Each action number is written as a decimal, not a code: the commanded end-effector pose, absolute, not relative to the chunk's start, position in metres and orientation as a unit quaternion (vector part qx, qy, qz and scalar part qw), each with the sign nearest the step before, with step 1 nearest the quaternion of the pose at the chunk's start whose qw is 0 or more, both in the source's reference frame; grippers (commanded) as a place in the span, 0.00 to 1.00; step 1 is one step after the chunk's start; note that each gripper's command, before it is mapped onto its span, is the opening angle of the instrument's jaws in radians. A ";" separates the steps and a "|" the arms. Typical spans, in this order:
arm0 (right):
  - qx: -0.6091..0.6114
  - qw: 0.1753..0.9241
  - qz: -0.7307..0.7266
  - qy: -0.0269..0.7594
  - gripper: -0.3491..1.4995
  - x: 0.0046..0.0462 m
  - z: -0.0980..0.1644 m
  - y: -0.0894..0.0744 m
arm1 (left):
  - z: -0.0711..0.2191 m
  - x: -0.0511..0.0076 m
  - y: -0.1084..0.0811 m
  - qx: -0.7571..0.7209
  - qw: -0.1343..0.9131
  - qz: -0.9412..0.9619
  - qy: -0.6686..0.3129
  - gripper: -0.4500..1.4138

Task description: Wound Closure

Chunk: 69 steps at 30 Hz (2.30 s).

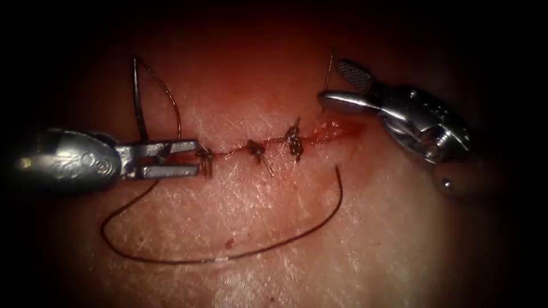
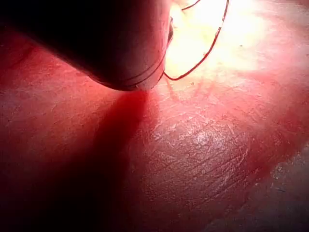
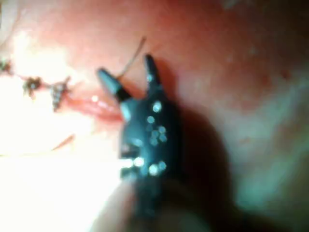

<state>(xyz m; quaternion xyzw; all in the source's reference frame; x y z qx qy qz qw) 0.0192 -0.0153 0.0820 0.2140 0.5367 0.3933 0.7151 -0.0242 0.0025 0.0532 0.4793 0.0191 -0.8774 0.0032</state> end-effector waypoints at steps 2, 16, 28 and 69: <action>0.217 0.714 0.395 0.536 0.76 0.0197 0.083 -0.015 | 0.054 -0.0247 0.002 0.480 0.004 -0.877 0.020 0.00; 0.235 0.707 0.396 0.537 0.69 0.0210 0.083 -0.015 | 0.054 -0.0247 0.002 0.479 0.005 -0.878 0.021 0.00; 0.267 0.705 0.370 0.543 0.00 0.0210 0.082 -0.015 | 0.054 -0.0247 0.002 0.479 0.005 -0.878 0.021 0.00; 0.203 0.709 0.407 0.538 0.89 0.0200 0.080 -0.012 | 0.054 -0.0246 0.002 0.477 0.008 -0.879 0.024 0.00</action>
